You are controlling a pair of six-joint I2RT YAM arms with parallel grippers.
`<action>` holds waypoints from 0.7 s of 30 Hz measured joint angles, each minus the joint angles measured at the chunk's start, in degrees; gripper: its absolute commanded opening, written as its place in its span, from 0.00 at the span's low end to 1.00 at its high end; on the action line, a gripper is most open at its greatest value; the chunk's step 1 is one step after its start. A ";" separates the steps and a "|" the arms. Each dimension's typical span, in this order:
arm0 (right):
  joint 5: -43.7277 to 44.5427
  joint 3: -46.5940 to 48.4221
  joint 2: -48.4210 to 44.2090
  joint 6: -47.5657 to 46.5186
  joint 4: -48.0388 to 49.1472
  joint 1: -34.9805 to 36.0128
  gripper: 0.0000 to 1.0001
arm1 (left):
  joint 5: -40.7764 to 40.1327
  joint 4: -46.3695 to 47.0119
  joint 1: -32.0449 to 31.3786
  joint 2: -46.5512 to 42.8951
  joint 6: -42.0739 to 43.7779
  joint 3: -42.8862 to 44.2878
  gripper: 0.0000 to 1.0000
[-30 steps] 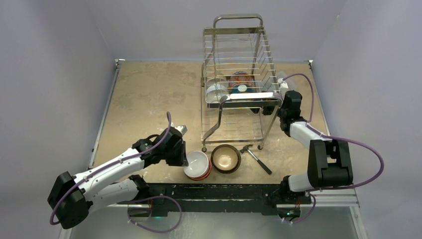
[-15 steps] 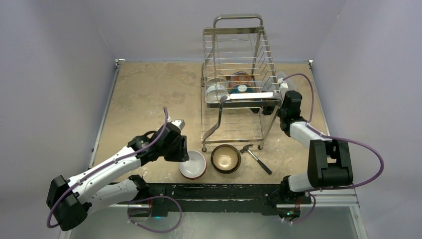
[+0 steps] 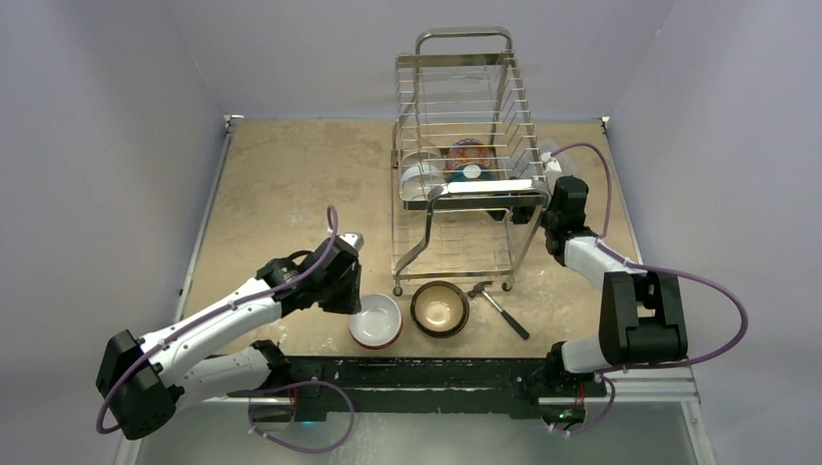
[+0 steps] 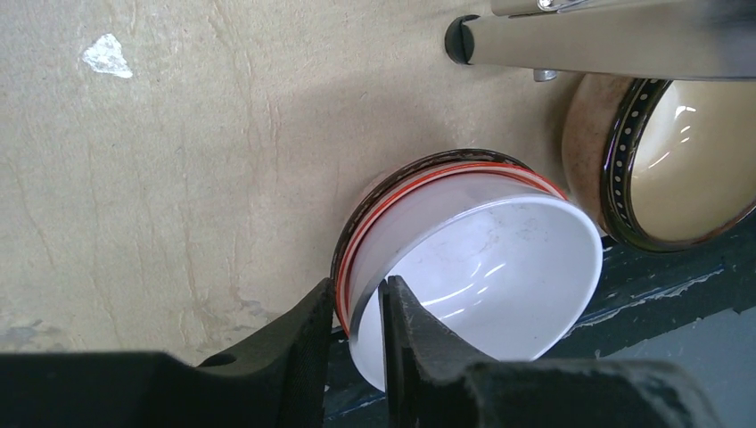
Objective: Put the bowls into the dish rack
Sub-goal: Pick up the bowl from the center of the board.
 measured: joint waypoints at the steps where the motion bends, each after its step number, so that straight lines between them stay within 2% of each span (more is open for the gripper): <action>1: 0.00 0.00 -0.02 0.00 0.00 0.00 0.83 | -0.13 -0.13 -0.09 0.13 0.20 0.20 0.18; 8: 0.00 0.00 -0.17 -0.07 -0.50 0.00 0.83 | -0.39 -1.16 -0.63 0.52 1.29 0.66 0.00; 21: 0.24 0.66 -0.85 -1.14 -2.71 0.00 0.84 | -0.48 -2.36 -0.76 -2.38 2.21 3.89 0.00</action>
